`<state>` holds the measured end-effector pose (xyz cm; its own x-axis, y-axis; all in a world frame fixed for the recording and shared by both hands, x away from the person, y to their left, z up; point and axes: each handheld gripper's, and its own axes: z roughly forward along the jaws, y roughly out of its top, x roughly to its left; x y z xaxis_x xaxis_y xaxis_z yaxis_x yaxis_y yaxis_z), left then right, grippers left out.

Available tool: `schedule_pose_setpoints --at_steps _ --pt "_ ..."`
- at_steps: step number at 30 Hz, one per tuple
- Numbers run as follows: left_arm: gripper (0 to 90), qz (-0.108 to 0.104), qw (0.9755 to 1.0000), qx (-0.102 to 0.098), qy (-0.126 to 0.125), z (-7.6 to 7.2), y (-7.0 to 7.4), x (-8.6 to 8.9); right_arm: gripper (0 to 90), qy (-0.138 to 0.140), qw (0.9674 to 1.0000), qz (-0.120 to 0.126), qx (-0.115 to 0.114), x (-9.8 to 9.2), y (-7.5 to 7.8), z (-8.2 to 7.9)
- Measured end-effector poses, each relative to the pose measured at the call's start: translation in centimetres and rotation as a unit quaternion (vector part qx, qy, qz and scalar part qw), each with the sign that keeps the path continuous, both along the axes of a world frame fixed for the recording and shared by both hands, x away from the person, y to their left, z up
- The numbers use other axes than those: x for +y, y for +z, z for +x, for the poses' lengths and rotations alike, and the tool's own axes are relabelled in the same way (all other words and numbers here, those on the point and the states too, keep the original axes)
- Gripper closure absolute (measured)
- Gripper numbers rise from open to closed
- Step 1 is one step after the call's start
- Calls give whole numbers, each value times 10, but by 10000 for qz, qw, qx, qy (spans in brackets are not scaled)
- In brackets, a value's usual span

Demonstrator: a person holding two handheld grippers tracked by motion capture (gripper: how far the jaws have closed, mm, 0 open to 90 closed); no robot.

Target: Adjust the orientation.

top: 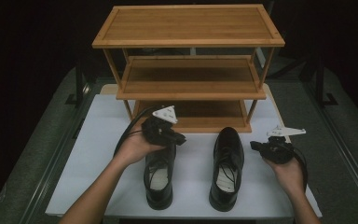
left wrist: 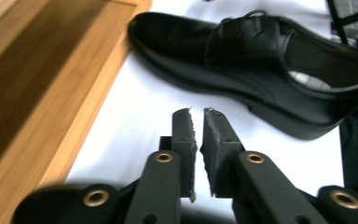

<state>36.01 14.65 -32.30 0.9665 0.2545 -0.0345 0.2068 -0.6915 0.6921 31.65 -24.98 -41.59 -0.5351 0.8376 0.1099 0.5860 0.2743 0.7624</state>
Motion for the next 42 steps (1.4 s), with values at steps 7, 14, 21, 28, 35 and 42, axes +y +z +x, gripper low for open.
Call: schedule_pose_setpoints --at_steps 7,14,21,28,35,42 --pt "659 -146 9981 -124 584 -6 -1 41 894 163 9998 0 63 0 -5 -26" --pt "477 -105 9903 -289 1352 -25 -19 91 894 421 9991 35 60 4 -8 -56" --pt "367 -185 9763 -430 2112 -44 -45 142 893 602 9981 102 69 11 -12 -69" --pt "251 -170 9599 -192 2790 -57 -82 185 893 734 9972 117 120 16 -17 -67" --pt "178 46 9530 -50 3030 -63 -105 194 893 765 9968 35 241 20 -24 -59" --pt "178 180 9525 10 3038 -59 -115 193 896 800 9964 31 284 24 -24 -54"
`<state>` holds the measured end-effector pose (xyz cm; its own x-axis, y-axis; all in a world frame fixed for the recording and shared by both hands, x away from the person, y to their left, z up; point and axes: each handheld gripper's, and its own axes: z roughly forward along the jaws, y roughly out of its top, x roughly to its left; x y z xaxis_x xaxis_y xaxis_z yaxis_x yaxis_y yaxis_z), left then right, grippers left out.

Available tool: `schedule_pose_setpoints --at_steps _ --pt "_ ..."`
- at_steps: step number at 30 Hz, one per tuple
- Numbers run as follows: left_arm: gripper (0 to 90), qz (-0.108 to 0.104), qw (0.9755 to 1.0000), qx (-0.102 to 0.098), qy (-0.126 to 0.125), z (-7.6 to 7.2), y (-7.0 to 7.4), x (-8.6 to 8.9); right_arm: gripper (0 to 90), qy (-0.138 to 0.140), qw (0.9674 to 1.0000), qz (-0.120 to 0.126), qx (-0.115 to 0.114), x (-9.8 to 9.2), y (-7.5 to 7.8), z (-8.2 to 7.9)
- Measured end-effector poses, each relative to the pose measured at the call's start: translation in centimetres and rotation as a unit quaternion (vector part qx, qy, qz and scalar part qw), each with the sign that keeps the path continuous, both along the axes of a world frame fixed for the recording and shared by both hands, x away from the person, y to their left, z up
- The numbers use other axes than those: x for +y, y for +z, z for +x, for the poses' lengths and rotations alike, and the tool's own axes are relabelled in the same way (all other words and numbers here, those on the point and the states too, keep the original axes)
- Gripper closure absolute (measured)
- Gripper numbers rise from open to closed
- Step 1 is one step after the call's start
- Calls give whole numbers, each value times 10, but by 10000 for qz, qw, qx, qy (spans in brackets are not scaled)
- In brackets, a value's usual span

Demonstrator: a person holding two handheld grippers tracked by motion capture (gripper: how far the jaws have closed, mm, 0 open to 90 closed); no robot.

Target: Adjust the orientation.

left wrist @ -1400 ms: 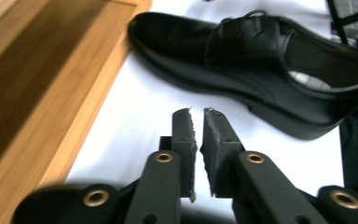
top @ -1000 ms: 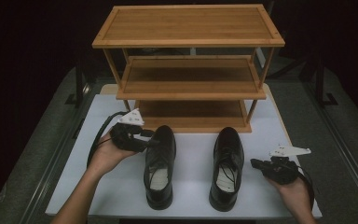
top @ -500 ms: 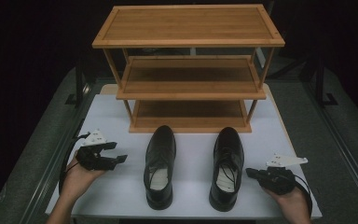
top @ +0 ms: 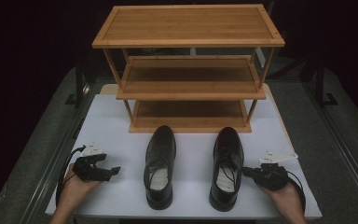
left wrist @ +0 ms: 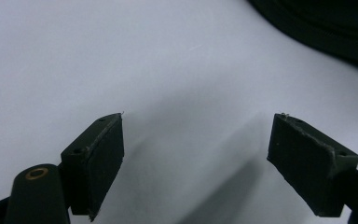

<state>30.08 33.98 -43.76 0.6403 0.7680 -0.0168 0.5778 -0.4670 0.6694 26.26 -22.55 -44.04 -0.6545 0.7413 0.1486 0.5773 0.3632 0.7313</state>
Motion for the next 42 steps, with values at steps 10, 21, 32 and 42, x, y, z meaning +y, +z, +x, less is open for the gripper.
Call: schedule_pose_setpoints --at_steps 10,21,32,42 --pt "179 -13 10000 17 47 1 -2 4 897 124 9999 -17 -10 17 0 12" --pt "179 -70 10000 14 30 -1 -1 6 897 482 9988 -20 34 52 2 20" --pt "181 -74 10000 11 -55 -2 0 2 894 694 9975 -28 103 66 4 10" --pt "182 -66 9999 13 -76 -2 0 1 894 907 9958 -112 57 82 1 9"
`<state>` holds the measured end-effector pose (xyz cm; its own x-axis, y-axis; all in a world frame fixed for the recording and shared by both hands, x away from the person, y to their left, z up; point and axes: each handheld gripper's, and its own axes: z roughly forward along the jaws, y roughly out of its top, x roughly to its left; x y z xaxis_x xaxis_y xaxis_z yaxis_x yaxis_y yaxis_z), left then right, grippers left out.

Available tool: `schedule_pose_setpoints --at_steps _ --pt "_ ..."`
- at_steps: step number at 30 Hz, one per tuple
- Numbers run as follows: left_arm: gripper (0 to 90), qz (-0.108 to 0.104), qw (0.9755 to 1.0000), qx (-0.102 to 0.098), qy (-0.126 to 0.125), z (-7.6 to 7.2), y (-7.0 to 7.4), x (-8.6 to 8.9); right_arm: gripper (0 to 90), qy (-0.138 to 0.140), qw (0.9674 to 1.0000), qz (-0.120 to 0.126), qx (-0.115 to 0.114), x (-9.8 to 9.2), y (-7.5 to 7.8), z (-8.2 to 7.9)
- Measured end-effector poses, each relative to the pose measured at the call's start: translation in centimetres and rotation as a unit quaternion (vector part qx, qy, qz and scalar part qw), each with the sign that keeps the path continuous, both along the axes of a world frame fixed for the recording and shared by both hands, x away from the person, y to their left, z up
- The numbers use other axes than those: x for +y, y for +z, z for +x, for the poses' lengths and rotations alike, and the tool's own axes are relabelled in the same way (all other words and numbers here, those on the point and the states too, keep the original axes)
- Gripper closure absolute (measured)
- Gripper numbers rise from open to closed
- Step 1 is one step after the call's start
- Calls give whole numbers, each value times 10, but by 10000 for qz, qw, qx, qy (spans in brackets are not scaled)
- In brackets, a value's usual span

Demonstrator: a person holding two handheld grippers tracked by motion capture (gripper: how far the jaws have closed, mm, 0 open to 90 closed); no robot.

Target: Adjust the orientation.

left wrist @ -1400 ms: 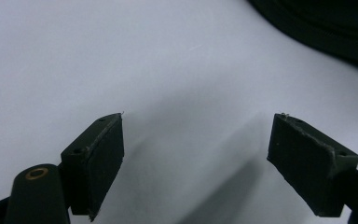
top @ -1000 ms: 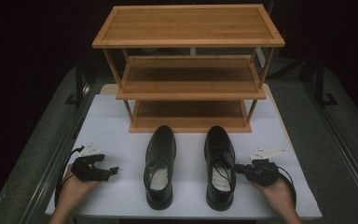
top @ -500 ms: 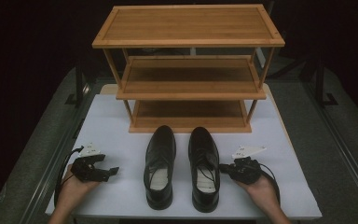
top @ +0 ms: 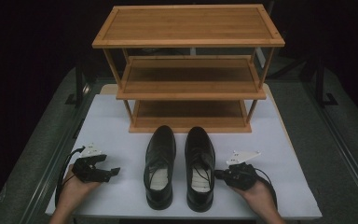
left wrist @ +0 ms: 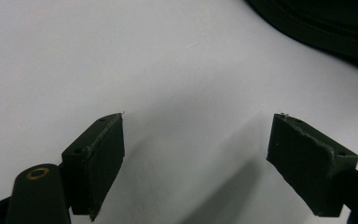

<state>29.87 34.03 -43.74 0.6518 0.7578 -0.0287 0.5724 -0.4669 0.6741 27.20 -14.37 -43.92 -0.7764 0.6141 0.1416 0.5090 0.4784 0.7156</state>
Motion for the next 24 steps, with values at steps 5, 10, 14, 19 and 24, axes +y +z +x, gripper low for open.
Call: schedule_pose_setpoints --at_steps 5,10,14,19,24 --pt "181 -40 10000 16 -32 0 0 -1 895 26 10000 -15 -33 7 0 5" --pt "182 -36 10000 39 -72 0 -1 -3 894 131 9999 -23 -43 16 0 6" --pt "182 -30 9999 38 -93 0 0 -4 892 217 9997 -50 -56 24 1 6" --pt "182 -68 9999 39 -98 -1 0 -4 835 248 9997 -38 -46 24 1 6" --pt "185 -139 9998 42 -113 -1 1 -5 750 19 9999 118 -101 14 6 8"
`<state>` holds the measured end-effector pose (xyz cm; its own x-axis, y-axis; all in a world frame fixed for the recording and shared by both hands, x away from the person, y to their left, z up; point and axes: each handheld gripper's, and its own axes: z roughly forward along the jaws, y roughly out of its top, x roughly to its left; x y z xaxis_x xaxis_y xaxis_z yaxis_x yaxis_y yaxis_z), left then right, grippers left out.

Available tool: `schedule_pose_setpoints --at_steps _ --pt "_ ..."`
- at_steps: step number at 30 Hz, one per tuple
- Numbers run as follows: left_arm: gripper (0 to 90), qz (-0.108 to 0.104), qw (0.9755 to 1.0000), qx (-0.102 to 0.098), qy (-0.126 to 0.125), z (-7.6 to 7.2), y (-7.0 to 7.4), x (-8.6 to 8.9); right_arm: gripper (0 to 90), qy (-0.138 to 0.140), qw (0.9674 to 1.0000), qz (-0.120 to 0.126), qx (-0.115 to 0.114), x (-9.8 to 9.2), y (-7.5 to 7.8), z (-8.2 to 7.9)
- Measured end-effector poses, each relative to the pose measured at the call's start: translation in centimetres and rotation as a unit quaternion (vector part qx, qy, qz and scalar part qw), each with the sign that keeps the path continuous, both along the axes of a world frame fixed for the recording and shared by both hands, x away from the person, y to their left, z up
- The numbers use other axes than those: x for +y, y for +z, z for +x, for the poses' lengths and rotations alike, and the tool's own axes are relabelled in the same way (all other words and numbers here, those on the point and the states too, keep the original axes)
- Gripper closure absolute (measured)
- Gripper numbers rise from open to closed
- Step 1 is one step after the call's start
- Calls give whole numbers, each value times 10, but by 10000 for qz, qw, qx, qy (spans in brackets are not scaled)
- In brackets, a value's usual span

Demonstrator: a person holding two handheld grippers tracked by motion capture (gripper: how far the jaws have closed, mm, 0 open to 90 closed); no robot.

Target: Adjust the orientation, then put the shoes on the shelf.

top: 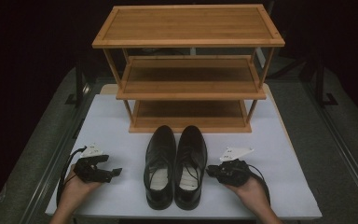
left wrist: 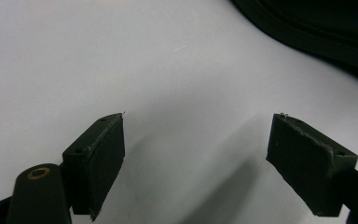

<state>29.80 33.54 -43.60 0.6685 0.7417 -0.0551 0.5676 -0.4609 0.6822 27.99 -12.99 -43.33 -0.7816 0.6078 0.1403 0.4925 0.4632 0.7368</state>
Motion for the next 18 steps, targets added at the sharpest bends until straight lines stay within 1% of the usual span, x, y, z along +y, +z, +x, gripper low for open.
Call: schedule_pose_setpoints --at_steps 3,4,5,6,7,8,9,10,11,13,15,16,18 --pt "185 -42 10000 -23 -13 -1 2 -2 677 -157 9999 -17 -37 -5 2 1" --pt "186 -96 9999 -21 -42 -1 5 -3 619 -250 9997 25 -57 -8 5 1" --pt "187 -96 9999 -21 -42 -1 5 -3 619 -250 9997 25 -57 -8 5 1" --pt "198 -150 9998 -50 -83 -2 10 -6 580 -322 9994 43 -90 -11 9 0" --pt "212 -150 9998 -50 -83 -2 10 -6 580 -322 9994 43 -90 -11 9 0" --pt "213 -249 9996 -61 -124 -3 14 -8 528 -376 9991 117 -142 -13 14 0" --pt "221 -249 9996 -61 -124 -3 14 -8 528 -376 9991 117 -142 -13 14 0" --pt "222 -314 9993 -90 -174 -4 20 -11 500 -406 9989 167 -158 -15 20 -1" --pt "223 -314 9993 -90 -174 -4 20 -11 500 -406 9989 167 -158 -15 20 -1" --pt "228 -412 9988 -106 -237 -6 26 -15 442 -425 9986 229 -208 -16 25 -1" --pt "235 -491 9982 -147 -319 -7 33 -19 403 -434 9984 262 -242 -16 32 -2" --pt "254 -517 9979 -166 -366 -7 37 -20 386 -429 9981 336 -285 -16 38 -2" --pt "254 -609 9970 -201 -435 -8 44 -25 382 -425 9979 385 -294 -16 41 -2"
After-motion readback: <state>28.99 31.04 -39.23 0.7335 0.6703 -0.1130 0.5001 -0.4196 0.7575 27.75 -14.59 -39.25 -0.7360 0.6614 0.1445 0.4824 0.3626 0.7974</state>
